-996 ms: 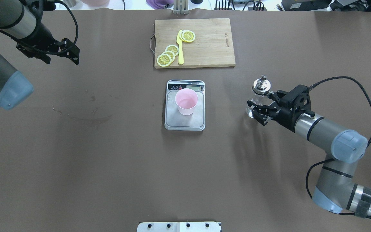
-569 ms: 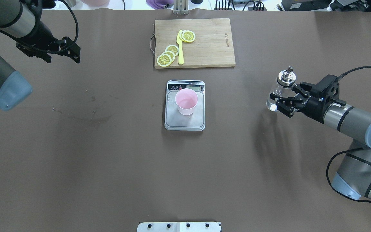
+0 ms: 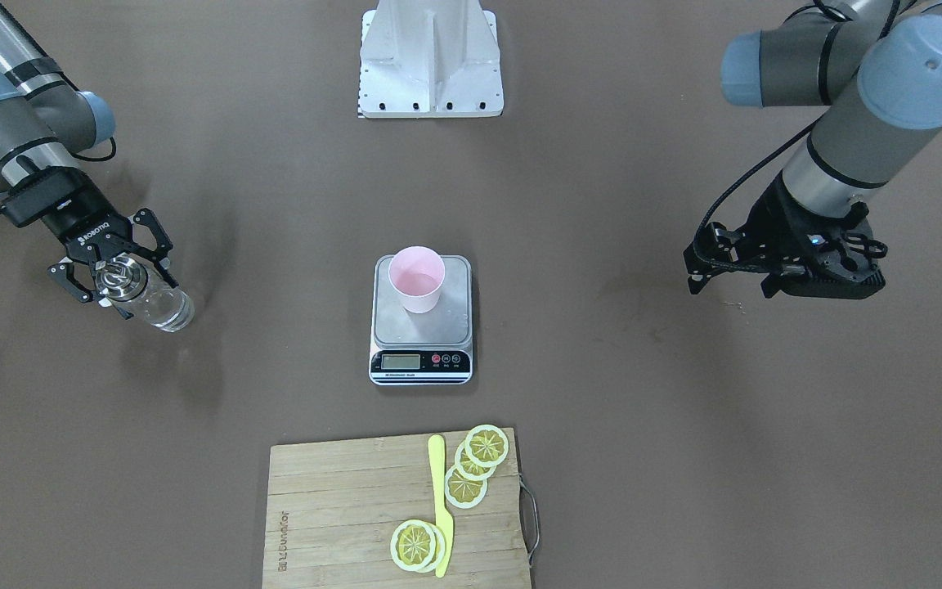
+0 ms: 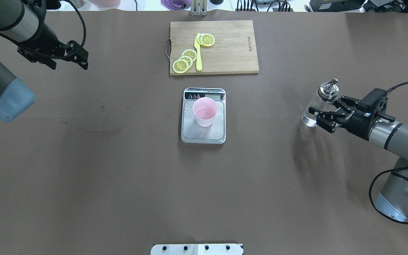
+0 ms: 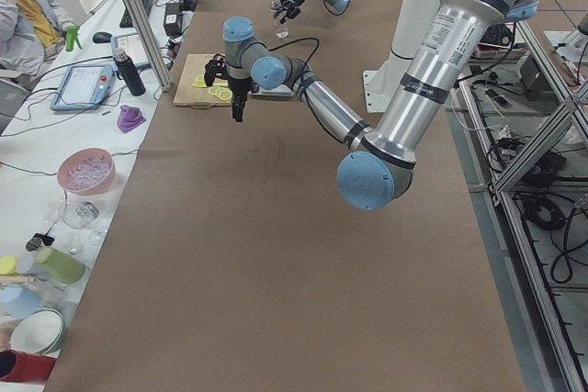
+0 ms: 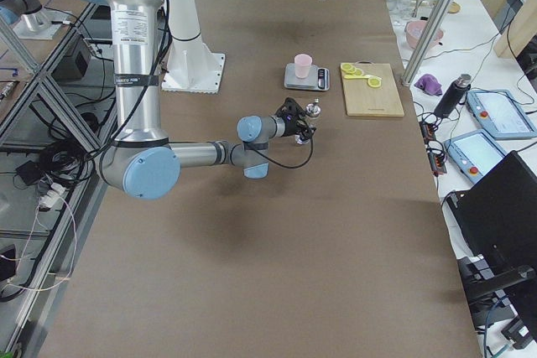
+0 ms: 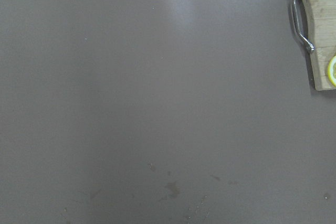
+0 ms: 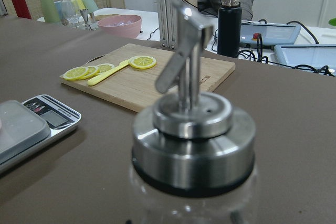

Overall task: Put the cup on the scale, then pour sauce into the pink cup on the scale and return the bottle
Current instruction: 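Turn the bottle upright and carry it back with the right gripper, then lower the bottle onto the table and open the right gripper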

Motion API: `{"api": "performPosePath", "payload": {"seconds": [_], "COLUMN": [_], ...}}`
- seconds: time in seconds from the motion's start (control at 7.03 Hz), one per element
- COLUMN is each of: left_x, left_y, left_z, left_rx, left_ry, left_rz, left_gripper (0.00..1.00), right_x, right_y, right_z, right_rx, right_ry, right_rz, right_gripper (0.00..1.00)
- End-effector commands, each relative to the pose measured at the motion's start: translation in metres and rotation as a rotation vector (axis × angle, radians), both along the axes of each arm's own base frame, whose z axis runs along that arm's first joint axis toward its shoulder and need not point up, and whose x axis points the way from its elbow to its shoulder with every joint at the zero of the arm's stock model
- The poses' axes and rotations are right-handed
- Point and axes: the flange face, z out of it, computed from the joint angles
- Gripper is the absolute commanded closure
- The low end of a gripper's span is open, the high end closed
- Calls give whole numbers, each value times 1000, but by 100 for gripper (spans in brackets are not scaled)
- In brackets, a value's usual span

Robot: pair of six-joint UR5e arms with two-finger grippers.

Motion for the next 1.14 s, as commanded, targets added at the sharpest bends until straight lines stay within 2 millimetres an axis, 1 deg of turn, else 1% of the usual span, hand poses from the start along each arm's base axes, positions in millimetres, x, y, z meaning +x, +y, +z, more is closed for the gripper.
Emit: {"api": "performPosePath", "payload": {"seconds": [0.0, 0.14, 0.28, 0.43, 0.57, 0.71, 0.85, 1.0], "left_x": [0, 0, 0, 0, -1, -1, -3, -3], "left_y": [0, 0, 0, 0, 0, 2, 5, 6], "left_z": [0, -1, 0, -2, -1, -4, -6, -7], "left_rx": [0, 1, 0, 2, 0, -12, -15, -13], "left_ry": [1, 1, 1, 2, 2, -6, -7, -6], "left_rz": [0, 0, 0, 0, 0, 1, 1, 1], "left_gripper": [3, 3, 3, 3, 2, 3, 3, 3], "right_x": [12, 18, 17, 18, 20, 22, 23, 24], "right_y": [10, 10, 13, 13, 16, 17, 17, 17], "right_z": [20, 20, 27, 39, 45, 48, 47, 45], "right_rx": [1, 11, 3, -5, 29, 34, 36, 40], "right_ry": [13, 0, 13, 30, 29, 26, 26, 23], "right_rz": [2, 18, 12, 9, 3, 2, 4, -1], "right_gripper": [100, 100, 100, 100, 100, 100, 99, 76]}}
